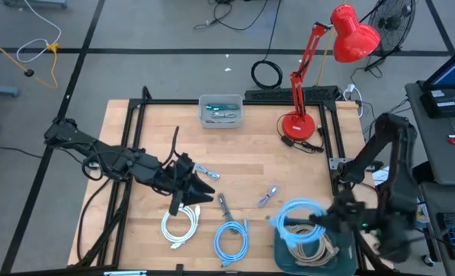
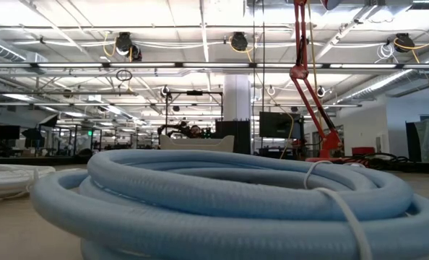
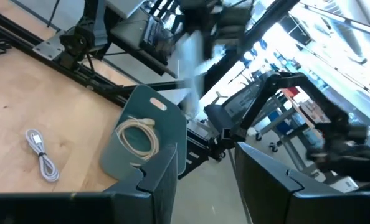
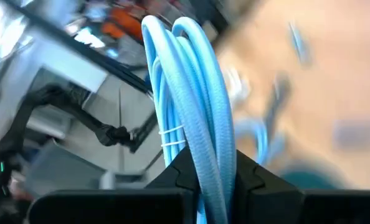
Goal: Pick & Place USB Port
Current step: Put the blue hdmi cable into the blue bin
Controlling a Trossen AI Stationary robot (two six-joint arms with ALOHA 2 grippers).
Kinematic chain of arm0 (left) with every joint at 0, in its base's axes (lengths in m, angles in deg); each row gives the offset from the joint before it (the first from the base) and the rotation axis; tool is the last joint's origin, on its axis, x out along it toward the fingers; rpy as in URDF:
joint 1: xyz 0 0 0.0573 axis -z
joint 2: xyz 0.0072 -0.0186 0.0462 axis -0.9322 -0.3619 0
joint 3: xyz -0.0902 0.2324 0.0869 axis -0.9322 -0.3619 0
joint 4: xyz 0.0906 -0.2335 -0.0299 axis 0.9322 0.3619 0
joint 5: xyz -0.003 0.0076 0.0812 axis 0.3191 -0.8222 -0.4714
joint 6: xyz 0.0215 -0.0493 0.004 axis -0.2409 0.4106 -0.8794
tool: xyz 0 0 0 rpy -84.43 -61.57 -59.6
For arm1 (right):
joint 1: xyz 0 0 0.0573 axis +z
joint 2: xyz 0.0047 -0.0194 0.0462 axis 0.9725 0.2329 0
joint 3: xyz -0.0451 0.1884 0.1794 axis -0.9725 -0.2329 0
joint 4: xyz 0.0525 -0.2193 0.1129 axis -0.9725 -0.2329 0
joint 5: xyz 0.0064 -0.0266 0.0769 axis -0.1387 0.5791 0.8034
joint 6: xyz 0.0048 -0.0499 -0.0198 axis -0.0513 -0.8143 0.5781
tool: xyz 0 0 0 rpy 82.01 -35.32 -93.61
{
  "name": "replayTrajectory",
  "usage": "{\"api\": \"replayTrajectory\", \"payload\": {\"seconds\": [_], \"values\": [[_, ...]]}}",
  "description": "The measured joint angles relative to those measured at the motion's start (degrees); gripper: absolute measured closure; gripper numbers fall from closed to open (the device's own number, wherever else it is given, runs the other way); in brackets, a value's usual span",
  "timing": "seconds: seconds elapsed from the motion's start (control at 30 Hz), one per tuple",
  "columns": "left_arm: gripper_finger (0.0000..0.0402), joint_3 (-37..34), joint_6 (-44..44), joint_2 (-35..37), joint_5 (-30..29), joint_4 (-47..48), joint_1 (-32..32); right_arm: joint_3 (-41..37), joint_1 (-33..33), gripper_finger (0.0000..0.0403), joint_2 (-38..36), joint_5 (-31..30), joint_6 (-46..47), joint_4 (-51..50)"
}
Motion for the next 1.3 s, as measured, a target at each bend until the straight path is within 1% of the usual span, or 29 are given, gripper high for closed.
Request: {"api": "replayTrajectory", "payload": {"seconds": [0.07,0.13,0.27,0.3,0.37,0.43,0.5,0.6,0.63,0.7,0.77,0.9,1.0,1.13,1.3], "values": [[0.0241,0.0,0.04,0.0,-0.18,-0.02,-0.02,4.48,-0.47,0.0378,-0.89,-2.78,-17.04,1.38],[0.0241,0.0,0.63,0.0,-0.2,-0.03,-0.02,8.69,-1.29,0.0378,-1.59,-4.13,-31.78,2.39],[0.0241,0.0,1.3,0.0,-0.71,-0.07,-0.07,15.47,-3.84,0.0378,-1.81,-3.61,-63.82,9.69],[0.0241,0.0,1.37,0.0,-0.99,-0.07,-0.07,16.25,-4.3,0.0378,-1.74,-3.29,-70.25,11.67],[0.0241,0.0,1.84,0.0,-1.25,-0.07,-0.07,17.12,-4.84,0.0378,-1.44,-2.07,-78.95,14.62],[0.0241,0.0,1.99,0.0,-1.71,-0.05,-0.09,17.68,-5.47,0.0378,-1.4,0.95,-81.97,13.99],[0.0241,0.0,2.4,0.0,-2.29,-0.05,-0.09,18.21,-5.87,0.0378,-1.45,3.24,-81.6,10.86],[0.0241,0.0,3.26,0.0,-3.11,0.31,-0.09,18.9,-5.97,0.0378,-1.38,4.85,-79.1,1.64],[0.0241,0.0,4.51,0.0,-4.35,0.26,-0.07,19.2,-5.96,0.0378,-1.25,4.97,-78.31,-1.22],[0.0241,0.0,6.38,0.0,-7.44,-0.53,0.4,19.99,-6.15,0.0378,-1.01,5.85,-77.66,-6.45],[0.0241,0.0,6.68,0.0,-11.09,-2.09,1.45,20.93,-6.38,0.0378,-0.79,8.65,-77.66,-10.74],[0.0241,0.0,7.29,-1.15,-19.5,-5.41,3.51,22.25,-7.04,0.0378,-0.35,18.24,-77.95,-19.22],[0.0241,0.0,6.8,-2.55,-24.78,-8.05,4.71,22.28,-7.07,0.0378,-0.13,24.18,-80.56,-26.76],[0.0241,0.02,9.81,-5.17,-26.66,-9.42,4.91,22.26,-7.07,0.0378,1.5,29.18,-85.4,-36.25],[0.0241,0.0,15.0,-9.17,-27.21,-10.25,4.85,18.88,-7.07,0.0378,4.95,33.71,-90.31,-41.3]]}}
